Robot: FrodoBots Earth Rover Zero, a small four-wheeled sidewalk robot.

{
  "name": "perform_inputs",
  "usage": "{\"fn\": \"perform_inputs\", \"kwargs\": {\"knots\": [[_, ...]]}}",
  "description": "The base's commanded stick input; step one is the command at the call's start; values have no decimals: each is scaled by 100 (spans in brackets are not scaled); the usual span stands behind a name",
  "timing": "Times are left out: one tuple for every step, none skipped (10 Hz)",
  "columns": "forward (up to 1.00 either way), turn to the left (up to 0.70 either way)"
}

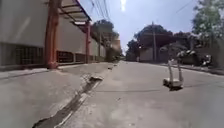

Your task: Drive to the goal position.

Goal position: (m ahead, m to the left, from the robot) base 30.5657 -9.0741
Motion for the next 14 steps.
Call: {"fn": "perform_inputs", "kwargs": {"knots": [[100,-37],[100,-37],[100,-37],[100,-27],[100,-9],[100,1],[100,2],[100,2],[100,2],[100,2],[100,2],[100,2],[100,2],[100,2]]}}
